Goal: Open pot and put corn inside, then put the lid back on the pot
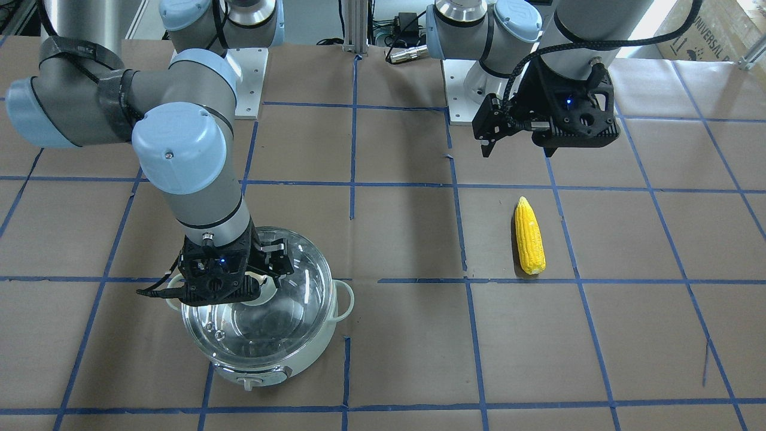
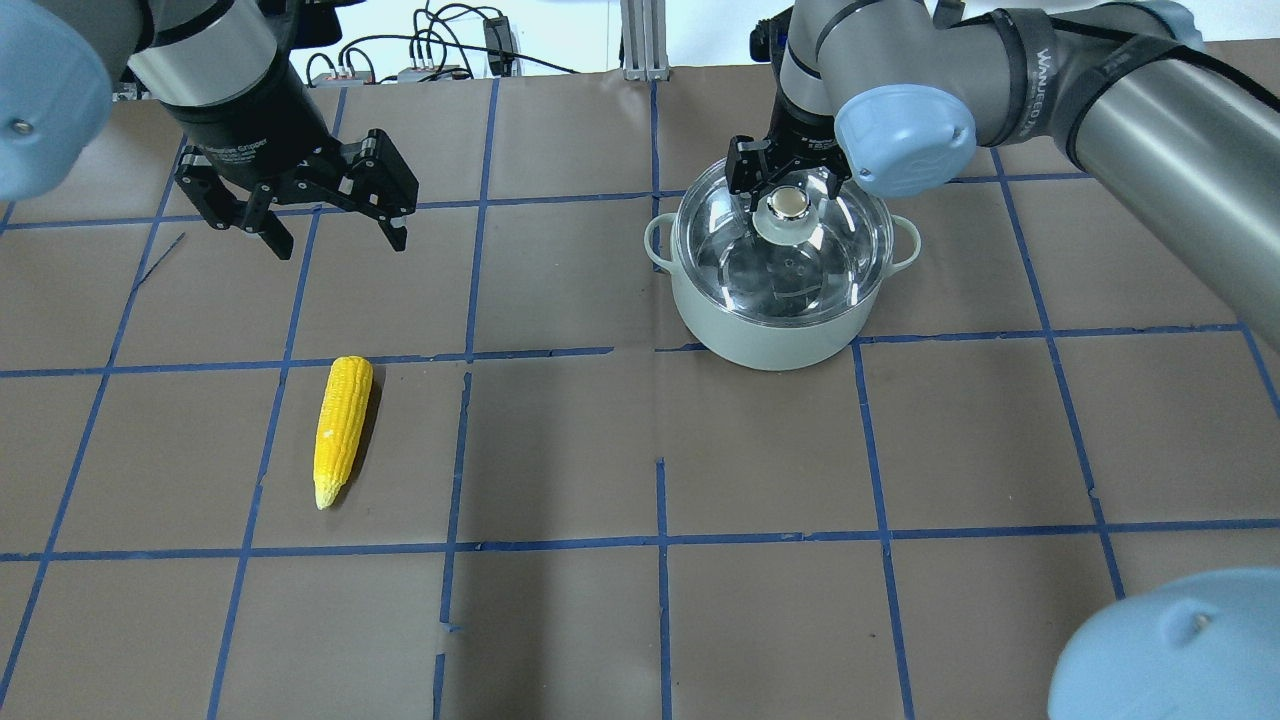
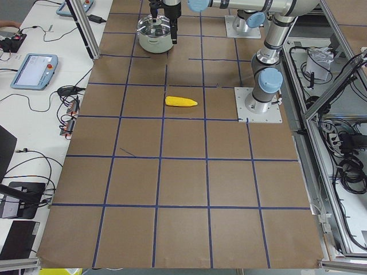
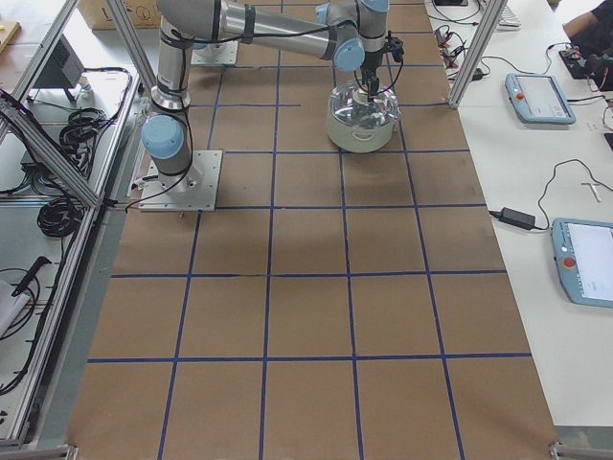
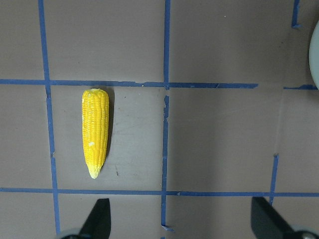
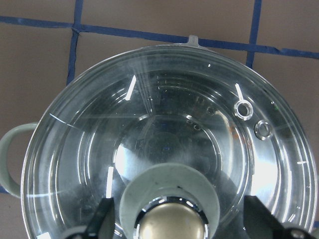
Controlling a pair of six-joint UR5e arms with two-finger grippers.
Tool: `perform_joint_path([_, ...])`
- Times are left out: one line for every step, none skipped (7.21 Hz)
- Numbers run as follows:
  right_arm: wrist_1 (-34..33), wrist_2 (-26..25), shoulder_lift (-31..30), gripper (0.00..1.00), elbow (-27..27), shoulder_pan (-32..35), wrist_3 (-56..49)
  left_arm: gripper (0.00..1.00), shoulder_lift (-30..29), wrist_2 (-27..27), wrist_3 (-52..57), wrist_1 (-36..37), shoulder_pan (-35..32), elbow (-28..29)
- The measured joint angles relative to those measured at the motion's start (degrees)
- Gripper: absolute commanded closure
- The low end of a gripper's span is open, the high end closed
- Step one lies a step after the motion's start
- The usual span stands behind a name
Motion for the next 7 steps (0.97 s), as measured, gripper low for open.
perform_joint_path([0.0,-0.01,0.0,0.32,0.0,0.03,0.01,0.0,-0.01,-0.04,0.0,0.04,0.01,-0.04])
perform_joint_path([0.0,-0.01,-0.01,0.38,-0.02,0.06,0.01,0.0,-0.01,-0.06,0.0,0.09,0.01,-0.04])
perform_joint_path([0.0,-0.01,-0.04,0.44,-0.04,0.12,0.01,0.0,0.0,-0.07,0.0,0.11,0.0,-0.11])
perform_joint_path([0.0,-0.01,-0.05,0.48,-0.05,0.2,0.01,0.0,-0.03,-0.05,0.02,0.14,0.0,-0.11])
perform_joint_path([0.0,-0.03,-0.05,0.5,-0.08,0.28,0.01,0.0,-0.03,0.03,0.06,0.18,0.03,-0.02])
perform_joint_path([0.04,-0.07,-0.08,0.5,-0.16,0.3,0.01,0.0,-0.01,0.08,0.08,0.2,0.09,0.14])
perform_joint_path([0.28,-0.11,-0.23,0.5,-0.4,0.35,0.01,0.0,-0.04,0.07,0.11,0.2,0.18,0.18])
